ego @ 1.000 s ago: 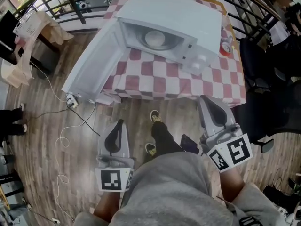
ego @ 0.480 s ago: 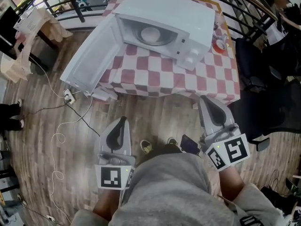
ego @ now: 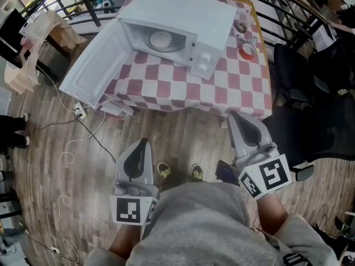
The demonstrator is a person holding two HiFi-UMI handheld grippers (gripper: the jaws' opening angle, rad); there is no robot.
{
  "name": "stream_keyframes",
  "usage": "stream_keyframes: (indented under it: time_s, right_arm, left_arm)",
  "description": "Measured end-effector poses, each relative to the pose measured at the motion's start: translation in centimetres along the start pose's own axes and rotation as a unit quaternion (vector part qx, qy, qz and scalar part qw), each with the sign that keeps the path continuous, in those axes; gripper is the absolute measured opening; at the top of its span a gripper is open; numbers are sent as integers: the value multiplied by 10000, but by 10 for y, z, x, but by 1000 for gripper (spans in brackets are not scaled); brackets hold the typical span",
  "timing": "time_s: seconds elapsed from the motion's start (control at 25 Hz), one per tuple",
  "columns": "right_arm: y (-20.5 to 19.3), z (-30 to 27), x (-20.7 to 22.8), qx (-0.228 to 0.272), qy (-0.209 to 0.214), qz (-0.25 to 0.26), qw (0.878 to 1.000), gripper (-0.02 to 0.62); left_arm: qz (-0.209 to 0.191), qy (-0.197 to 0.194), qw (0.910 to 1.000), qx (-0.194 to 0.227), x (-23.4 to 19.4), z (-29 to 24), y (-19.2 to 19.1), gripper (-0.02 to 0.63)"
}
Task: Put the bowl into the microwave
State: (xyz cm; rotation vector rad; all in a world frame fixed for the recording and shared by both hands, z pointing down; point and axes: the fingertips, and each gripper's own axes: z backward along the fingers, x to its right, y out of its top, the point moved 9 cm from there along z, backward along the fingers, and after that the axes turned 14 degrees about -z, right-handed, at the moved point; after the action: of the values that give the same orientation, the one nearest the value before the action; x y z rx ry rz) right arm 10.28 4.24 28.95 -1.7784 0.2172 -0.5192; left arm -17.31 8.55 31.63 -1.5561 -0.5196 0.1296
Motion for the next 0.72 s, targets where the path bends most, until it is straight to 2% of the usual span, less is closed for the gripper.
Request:
stream_keyframes:
  time_s: [0.16, 0.36, 0.52, 0.72]
  right_arm:
    - [-6, 28, 27, 24, 97, -13, 9999, -3]
    - [-12, 56, 54, 25, 160, 12, 9999, -3]
    - [-14, 74, 69, 48, 207, -261, 9994, -3]
    - [-16, 89, 79, 23, 129, -121, 9998, -3]
  left_arm:
    - [-118, -9, 9999, 75, 38, -3, 14, 11]
    - [-58, 56, 10000, 56, 78, -4, 18, 11]
    - [-52, 107, 9999, -6, 95, 0, 21, 11]
    - [50, 184, 9998, -51, 108, 5, 23, 11]
